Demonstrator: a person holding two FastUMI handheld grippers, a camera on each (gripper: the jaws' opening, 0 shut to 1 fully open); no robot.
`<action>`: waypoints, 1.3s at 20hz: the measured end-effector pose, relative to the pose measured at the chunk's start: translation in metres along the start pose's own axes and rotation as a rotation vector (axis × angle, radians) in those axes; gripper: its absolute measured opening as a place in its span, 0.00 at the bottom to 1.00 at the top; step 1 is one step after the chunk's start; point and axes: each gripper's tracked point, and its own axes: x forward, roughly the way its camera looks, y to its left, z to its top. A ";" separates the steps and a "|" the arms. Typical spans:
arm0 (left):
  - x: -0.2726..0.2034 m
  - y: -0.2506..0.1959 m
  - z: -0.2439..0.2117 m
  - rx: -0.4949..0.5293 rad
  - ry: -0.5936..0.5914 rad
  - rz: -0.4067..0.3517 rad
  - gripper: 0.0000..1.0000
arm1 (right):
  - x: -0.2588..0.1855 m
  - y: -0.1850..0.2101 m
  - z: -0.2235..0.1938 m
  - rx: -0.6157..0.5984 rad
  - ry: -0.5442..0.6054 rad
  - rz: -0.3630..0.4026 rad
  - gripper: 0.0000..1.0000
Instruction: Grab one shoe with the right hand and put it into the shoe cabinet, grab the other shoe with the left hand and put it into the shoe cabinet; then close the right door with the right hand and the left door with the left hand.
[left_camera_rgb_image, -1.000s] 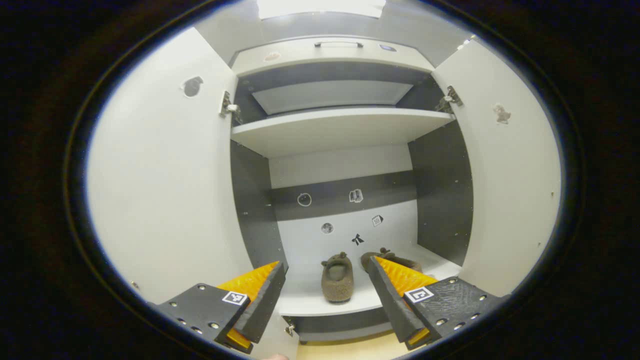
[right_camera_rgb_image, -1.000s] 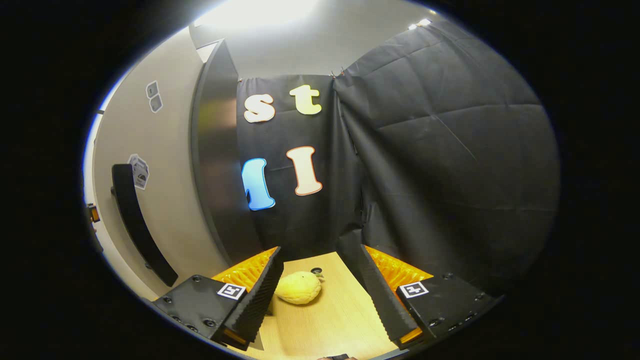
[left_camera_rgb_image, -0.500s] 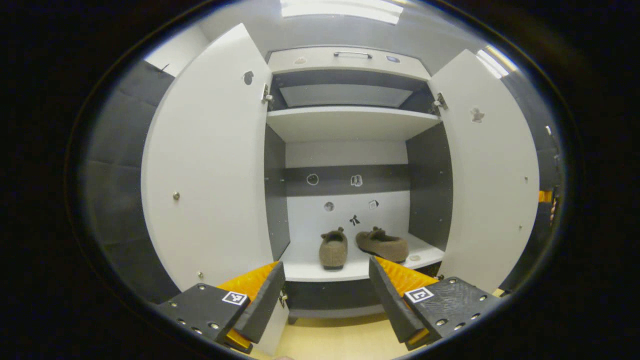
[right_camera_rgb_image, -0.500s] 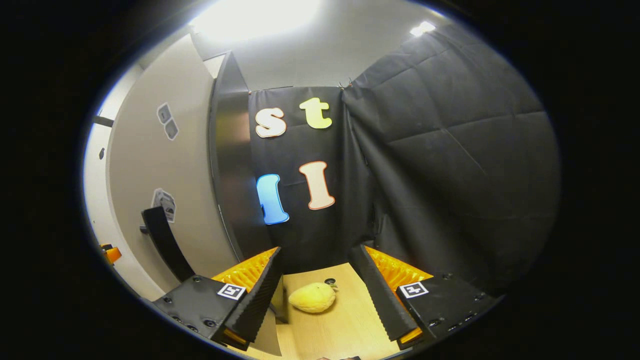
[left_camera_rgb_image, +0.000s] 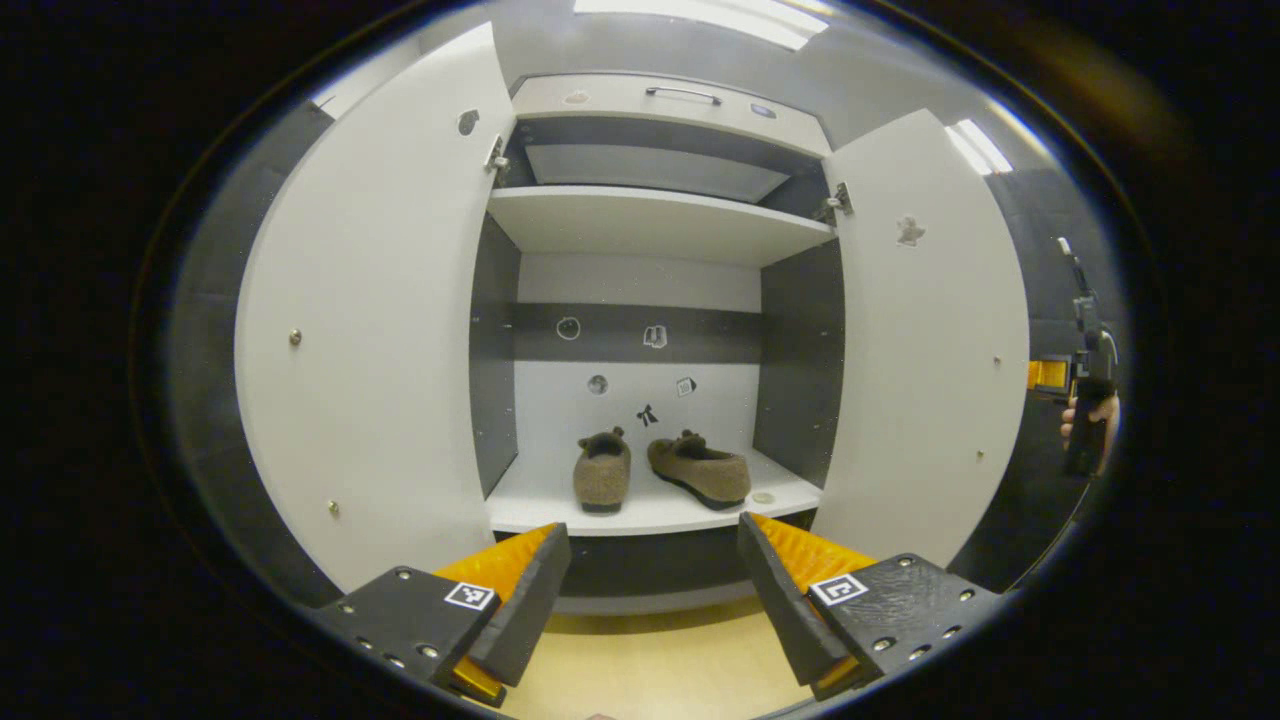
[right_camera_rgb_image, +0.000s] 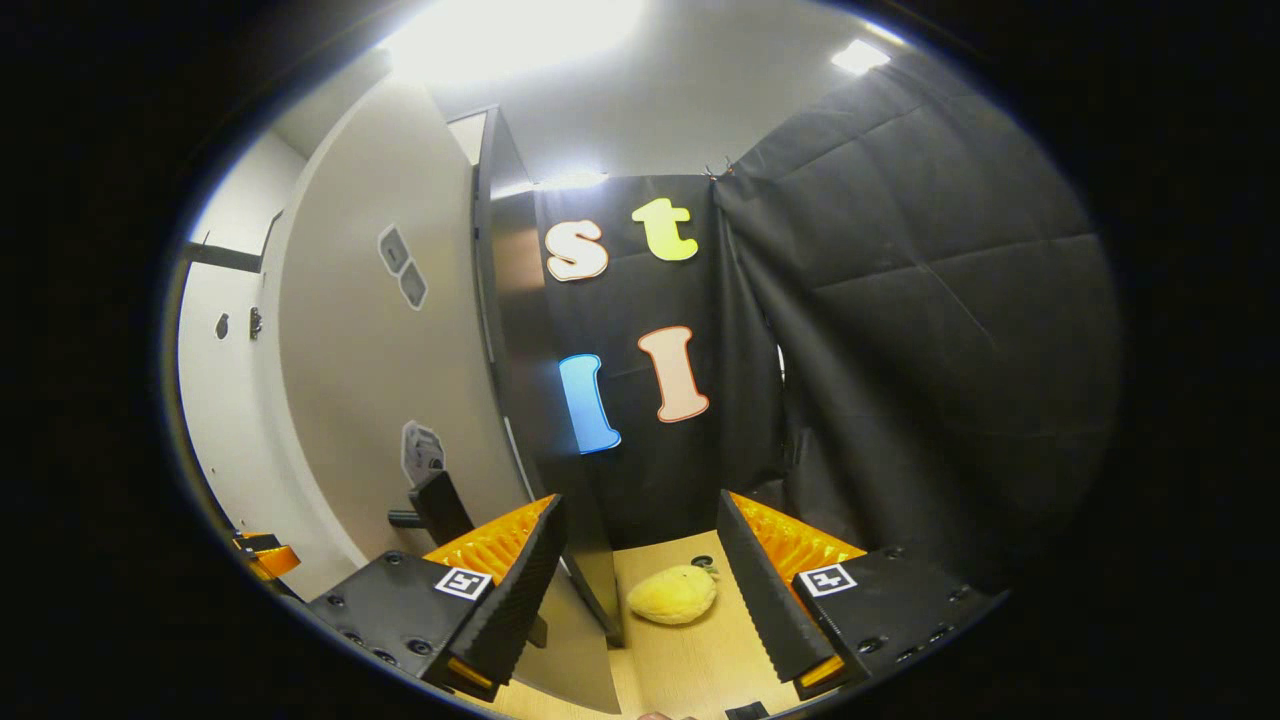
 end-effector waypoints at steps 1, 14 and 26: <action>-0.002 0.002 -0.001 -0.003 0.001 -0.009 1.00 | 0.000 -0.003 -0.006 -0.002 0.013 -0.023 0.99; -0.013 0.043 -0.014 -0.092 -0.002 -0.011 1.00 | -0.015 0.056 -0.005 -0.111 0.002 -0.022 0.91; -0.053 0.069 -0.012 -0.085 -0.026 0.014 0.98 | 0.016 0.190 -0.042 0.038 0.073 0.266 0.96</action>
